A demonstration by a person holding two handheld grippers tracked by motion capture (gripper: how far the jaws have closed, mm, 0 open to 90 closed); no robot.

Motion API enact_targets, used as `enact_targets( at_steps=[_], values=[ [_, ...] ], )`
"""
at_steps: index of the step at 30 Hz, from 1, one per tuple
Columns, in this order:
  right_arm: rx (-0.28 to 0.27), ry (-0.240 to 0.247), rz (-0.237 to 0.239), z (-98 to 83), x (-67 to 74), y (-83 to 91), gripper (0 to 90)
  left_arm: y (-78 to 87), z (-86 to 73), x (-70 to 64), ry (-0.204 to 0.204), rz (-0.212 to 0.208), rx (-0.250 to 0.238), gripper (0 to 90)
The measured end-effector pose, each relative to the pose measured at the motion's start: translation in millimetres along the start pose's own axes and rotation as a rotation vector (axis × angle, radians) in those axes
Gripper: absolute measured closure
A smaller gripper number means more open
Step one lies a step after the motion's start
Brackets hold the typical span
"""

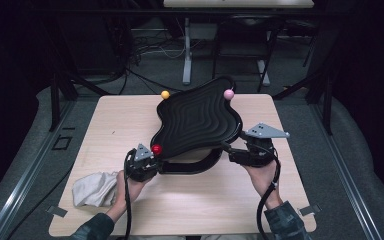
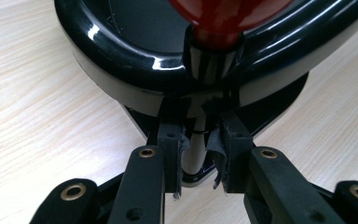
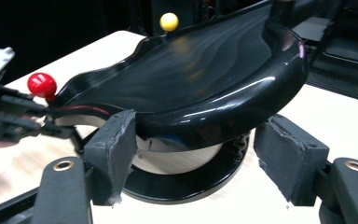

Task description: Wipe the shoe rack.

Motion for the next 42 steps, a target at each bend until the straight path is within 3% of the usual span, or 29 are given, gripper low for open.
enact_targets(
  at_steps=[3,11,14,22,27,36,42],
  values=[
    [-0.002,-0.012,-0.027,-0.2,-3.8,-2.7,30.3,-1.5,0.4,-4.7,-0.008,-0.007,-0.002,74.6],
    [0.001,-0.020,-0.036,-3.5,-8.3,-7.5,29.5,-3.5,-0.4,-12.6,-0.025,-0.042,-0.006,73.1],
    [0.001,-0.021,-0.043,-3.1,-8.3,-7.0,29.0,-8.1,-1.4,-11.7,-0.040,-0.046,-0.006,69.3],
    [0.000,-0.033,-0.060,-2.3,-8.7,-9.2,28.0,-11.7,-2.4,-17.6,-0.033,-0.036,-0.028,74.3],
    [-0.001,-0.054,-0.080,-4.6,-11.2,-15.3,27.5,-15.1,-2.6,-29.0,-0.033,-0.034,-0.039,74.4],
    [0.012,-0.093,-0.104,-11.2,-18.6,-24.5,27.0,-20.4,-2.3,-58.5,-0.078,-0.080,-0.039,74.4],
    [0.028,-0.089,-0.110,-16.0,-17.4,-31.8,27.9,-24.3,-1.9,-74.7,-0.084,-0.098,-0.046,74.4]
  ],
)
Point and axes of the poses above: each handheld gripper's, and its own axes: y roughly backward along the jaws, z roughly out of its top, x roughly to its left, the point moved 5 cm from there along -y, roughly forward along the jaws, and after that the axes turned 6 degrees about y, right-handed, at the moved point
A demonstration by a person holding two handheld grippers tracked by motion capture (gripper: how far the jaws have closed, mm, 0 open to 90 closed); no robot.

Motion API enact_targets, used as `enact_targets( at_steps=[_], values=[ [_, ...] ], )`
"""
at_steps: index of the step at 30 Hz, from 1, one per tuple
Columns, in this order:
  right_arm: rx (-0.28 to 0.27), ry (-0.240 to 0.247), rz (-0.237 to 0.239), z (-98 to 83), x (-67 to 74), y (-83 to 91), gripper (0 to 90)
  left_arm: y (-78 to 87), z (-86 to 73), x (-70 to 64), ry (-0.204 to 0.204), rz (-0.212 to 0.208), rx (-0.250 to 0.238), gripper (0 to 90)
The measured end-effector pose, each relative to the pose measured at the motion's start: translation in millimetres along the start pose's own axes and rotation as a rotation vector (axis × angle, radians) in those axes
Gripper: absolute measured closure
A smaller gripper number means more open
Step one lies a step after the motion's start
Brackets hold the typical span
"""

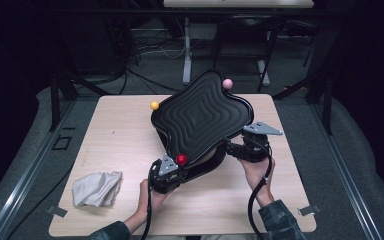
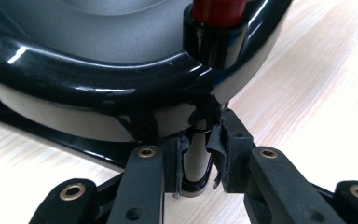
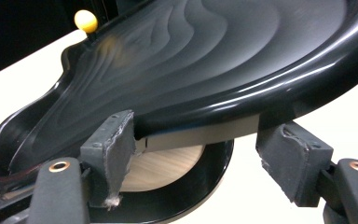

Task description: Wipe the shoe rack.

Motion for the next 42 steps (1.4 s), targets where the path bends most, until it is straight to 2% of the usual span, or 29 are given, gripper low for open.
enact_targets(
  at_steps=[8,10,13,16,19,20,22,26,32,38,40,42],
  values=[
    [0.031,0.022,-0.011,-7.0,3.6,-8.5,28.9,-9.3,3.3,-17.7,-0.008,-0.038,-0.005,73.6],
    [0.039,0.014,-0.013,-9.1,0.9,-8.6,29.1,-9.0,2.1,-17.7,-0.009,-0.053,0.012,69.4],
    [0.033,0.014,-0.023,-11.1,-0.4,-6.2,29.9,-4.8,1.6,-12.5,0.015,-0.056,0.036,54.6],
    [0.028,0.023,-0.007,-11.4,1.9,-0.1,29.9,3.7,0.5,-5.1,0.030,-0.062,0.044,50.5],
    [0.026,0.040,-0.005,-10.6,6.4,4.4,32.4,8.4,-1.1,1.7,0.029,-0.069,0.041,55.1],
    [0.017,0.042,-0.029,-10.1,6.9,3.5,32.9,8.4,-1.7,2.1,0.032,-0.081,0.041,57.5],
    [0.025,0.047,-0.013,-9.9,8.7,1.7,33.1,6.6,-2.7,-0.9,0.017,-0.099,0.040,61.6],
    [0.034,0.044,-0.017,-10.8,9.7,-3.8,34.9,0.2,-2.5,-10.5,-0.017,-0.116,0.025,70.5],
    [0.025,0.060,-0.015,-10.0,11.5,-8.4,39.1,-8.2,-0.9,-13.1,0.000,-0.108,0.000,73.7],
    [0.021,0.045,-0.014,-9.4,4.4,-12.6,40.7,-15.7,2.2,-18.8,0.017,-0.104,-0.014,73.7],
    [0.020,0.037,-0.001,-9.8,2.0,-14.6,40.7,-18.6,3.1,-20.3,0.019,-0.111,-0.006,72.9],
    [0.027,0.021,0.019,-11.1,1.7,-15.2,39.7,-19.8,2.4,-20.7,0.017,-0.110,0.008,68.3]
  ],
)
Point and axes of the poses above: each handheld gripper's, and its own axes: y roughly backward along the jaws, z roughly out of its top, x roughly to its left, the point moved 5 cm from there along -y, roughly forward along the jaws, and after that the axes turned 6 degrees about y, right-handed, at the moved point
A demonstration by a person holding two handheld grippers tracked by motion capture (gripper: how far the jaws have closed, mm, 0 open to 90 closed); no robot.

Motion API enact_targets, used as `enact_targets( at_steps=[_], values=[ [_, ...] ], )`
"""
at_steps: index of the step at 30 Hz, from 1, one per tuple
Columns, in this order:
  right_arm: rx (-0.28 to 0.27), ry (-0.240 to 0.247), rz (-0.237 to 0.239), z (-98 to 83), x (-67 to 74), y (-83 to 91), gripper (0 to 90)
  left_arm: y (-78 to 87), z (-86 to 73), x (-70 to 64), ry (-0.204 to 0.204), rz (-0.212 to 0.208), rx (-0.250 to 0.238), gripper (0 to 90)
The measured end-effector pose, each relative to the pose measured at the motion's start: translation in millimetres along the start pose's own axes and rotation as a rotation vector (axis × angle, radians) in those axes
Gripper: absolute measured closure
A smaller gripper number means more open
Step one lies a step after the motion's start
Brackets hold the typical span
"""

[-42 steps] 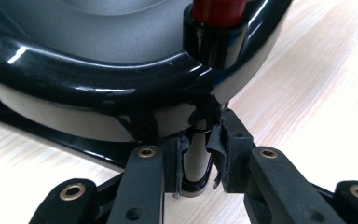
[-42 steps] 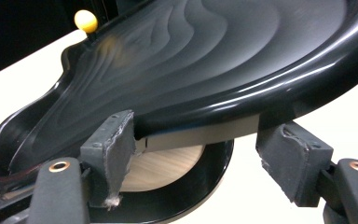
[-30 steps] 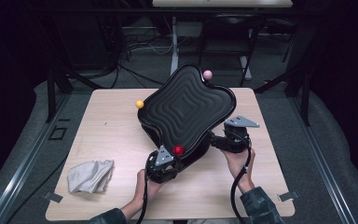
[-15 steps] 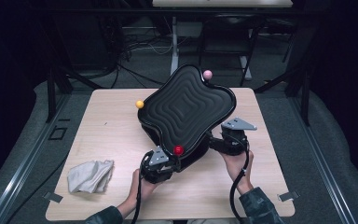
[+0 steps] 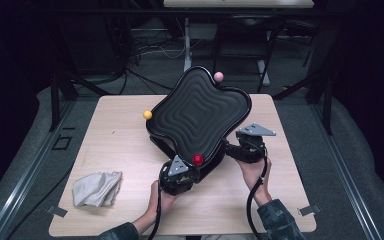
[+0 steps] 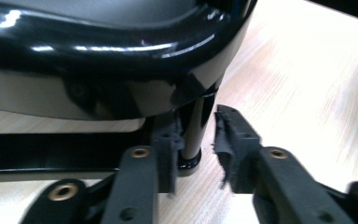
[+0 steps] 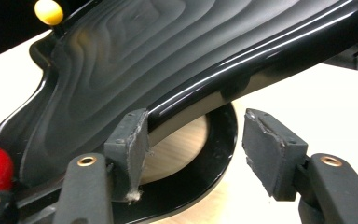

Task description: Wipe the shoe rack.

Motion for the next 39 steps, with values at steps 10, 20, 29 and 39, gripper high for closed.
enact_targets(
  at_steps=[10,20,29,39],
  values=[
    [-0.010,0.042,0.070,1.5,27.6,26.1,36.0,26.6,-5.4,41.4,0.051,0.099,0.027,45.6],
    [0.029,0.098,0.156,4.1,67.0,32.2,29.8,46.8,-2.3,113.6,0.238,0.252,0.020,26.3],
    [0.077,0.155,0.252,-0.5,98.9,14.4,27.9,45.8,3.3,151.8,0.302,0.328,0.056,13.0],
    [0.098,0.158,0.247,-3.9,104.7,-2.6,34.2,29.8,18.8,183.5,0.238,0.387,0.007,17.4]
  ],
)
Point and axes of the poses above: each handheld gripper's, and its own axes: y roughly backward along the jaws, z roughly out of its top, x roughly to its left, the point moved 5 cm from there along -y, roughly forward along the jaws, and after that the axes turned 6 degrees about y, right-handed, at the moved point
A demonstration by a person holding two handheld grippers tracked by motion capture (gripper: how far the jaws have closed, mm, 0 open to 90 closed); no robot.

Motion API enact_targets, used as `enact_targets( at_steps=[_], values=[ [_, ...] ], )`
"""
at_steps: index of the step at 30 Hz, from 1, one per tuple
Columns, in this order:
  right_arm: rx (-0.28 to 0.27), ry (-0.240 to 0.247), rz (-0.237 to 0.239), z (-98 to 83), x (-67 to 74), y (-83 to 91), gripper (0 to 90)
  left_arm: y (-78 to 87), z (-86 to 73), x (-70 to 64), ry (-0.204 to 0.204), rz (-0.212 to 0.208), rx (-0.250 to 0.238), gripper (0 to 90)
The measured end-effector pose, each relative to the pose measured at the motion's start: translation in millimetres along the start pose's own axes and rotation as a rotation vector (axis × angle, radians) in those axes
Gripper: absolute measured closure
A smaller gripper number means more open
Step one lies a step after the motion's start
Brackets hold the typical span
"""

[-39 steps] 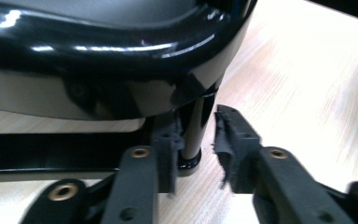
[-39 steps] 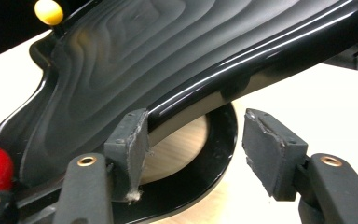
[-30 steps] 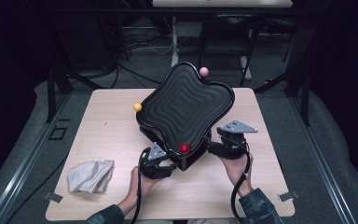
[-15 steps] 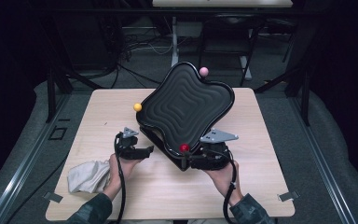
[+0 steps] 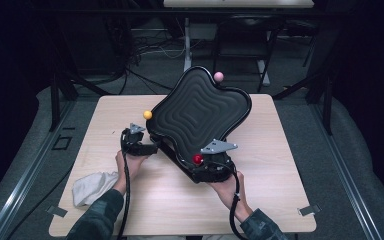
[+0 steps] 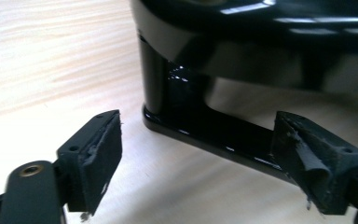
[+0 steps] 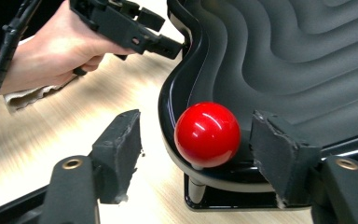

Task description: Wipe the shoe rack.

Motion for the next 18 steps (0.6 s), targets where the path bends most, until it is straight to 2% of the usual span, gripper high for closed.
enact_targets(
  at_steps=[1,3,9,10,13,15,16,18],
  values=[
    [0.000,0.001,-0.002,0.1,0.1,-0.9,35.1,-2.8,1.2,3.1,0.004,0.015,0.001,19.4],
    [-0.002,0.003,-0.008,0.8,0.4,-1.8,37.0,-9.9,2.4,8.2,0.007,0.018,0.014,25.6],
    [-0.003,0.004,-0.014,1.3,0.0,-3.5,40.1,-23.0,7.3,13.6,-0.034,0.028,-0.006,38.6],
    [-0.004,0.005,-0.016,1.4,0.2,-4.1,41.2,-25.2,8.2,13.9,-0.035,0.016,-0.008,42.5],
    [-0.003,0.009,-0.020,1.8,2.0,-6.7,44.7,-29.6,10.7,13.7,-0.036,0.017,-0.024,53.0],
    [-0.002,0.010,-0.027,1.6,2.8,-7.9,48.7,-31.7,12.1,13.1,-0.045,0.036,-0.027,62.6],
    [-0.001,0.010,-0.037,1.5,2.3,-7.7,50.5,-32.2,12.5,12.5,-0.036,0.024,-0.036,66.6],
    [0.001,0.011,-0.052,1.0,-0.4,-7.0,56.2,-32.6,13.0,13.9,-0.028,0.040,-0.046,72.3]
  ],
)
Point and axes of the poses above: each handheld gripper's, and its own axes: y roughly backward along the jaws, z roughly out of its top, x roughly to its left, the point moved 5 cm from there along -y, roughly forward along the jaws, and after that the axes turned 6 degrees about y, right-handed, at the moved point
